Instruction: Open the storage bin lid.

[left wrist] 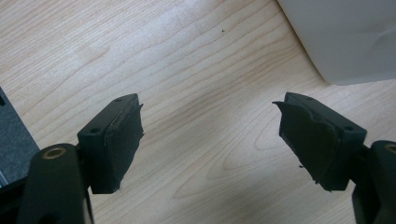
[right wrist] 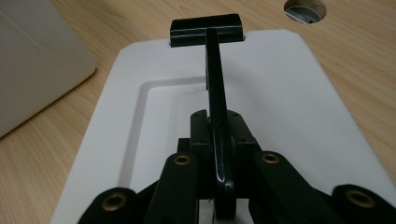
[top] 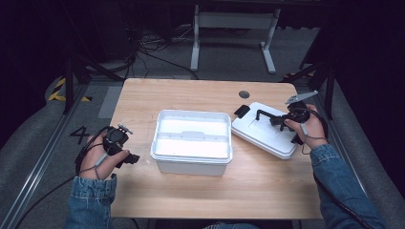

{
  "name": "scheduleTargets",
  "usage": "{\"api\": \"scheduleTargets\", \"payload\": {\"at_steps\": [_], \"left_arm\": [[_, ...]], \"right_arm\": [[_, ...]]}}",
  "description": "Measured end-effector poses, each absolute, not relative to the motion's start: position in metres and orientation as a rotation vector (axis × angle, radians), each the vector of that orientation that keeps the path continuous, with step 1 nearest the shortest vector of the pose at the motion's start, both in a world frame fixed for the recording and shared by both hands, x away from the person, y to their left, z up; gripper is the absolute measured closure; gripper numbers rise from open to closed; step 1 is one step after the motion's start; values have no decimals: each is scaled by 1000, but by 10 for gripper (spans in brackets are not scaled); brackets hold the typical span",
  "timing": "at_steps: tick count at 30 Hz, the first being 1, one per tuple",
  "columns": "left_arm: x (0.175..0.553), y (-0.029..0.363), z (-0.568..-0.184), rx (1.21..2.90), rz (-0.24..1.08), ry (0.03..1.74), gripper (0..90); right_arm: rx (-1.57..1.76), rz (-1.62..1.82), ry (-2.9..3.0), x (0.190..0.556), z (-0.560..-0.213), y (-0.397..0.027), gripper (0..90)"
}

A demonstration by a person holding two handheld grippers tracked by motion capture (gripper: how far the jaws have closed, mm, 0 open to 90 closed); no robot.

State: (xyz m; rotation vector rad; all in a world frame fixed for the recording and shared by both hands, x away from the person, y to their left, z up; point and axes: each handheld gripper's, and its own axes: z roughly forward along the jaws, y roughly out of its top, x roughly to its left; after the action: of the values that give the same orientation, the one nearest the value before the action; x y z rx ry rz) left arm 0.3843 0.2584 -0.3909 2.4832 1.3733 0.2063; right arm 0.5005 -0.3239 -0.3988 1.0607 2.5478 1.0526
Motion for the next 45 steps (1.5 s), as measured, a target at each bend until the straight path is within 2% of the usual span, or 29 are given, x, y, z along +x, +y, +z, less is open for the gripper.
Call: {"api": "scheduleTargets", "payload": {"at_steps": [28,30,37,45], "left_arm": [[388,254,-393,2493,190,1366,220],[387,254,-393,2494,189,1367,220],[385,256,-394,2487,180,1374,220],[381,259,-394,2476,174,1401,220]], "right_arm": [[1163,1076,2590,497,-440,-335,826],[1177,1085,2579,497,-439,-336,789],[1218,1140,2501,497,-433,-339,514],[1193,1156,2451,490,-416,-341,458]]}}
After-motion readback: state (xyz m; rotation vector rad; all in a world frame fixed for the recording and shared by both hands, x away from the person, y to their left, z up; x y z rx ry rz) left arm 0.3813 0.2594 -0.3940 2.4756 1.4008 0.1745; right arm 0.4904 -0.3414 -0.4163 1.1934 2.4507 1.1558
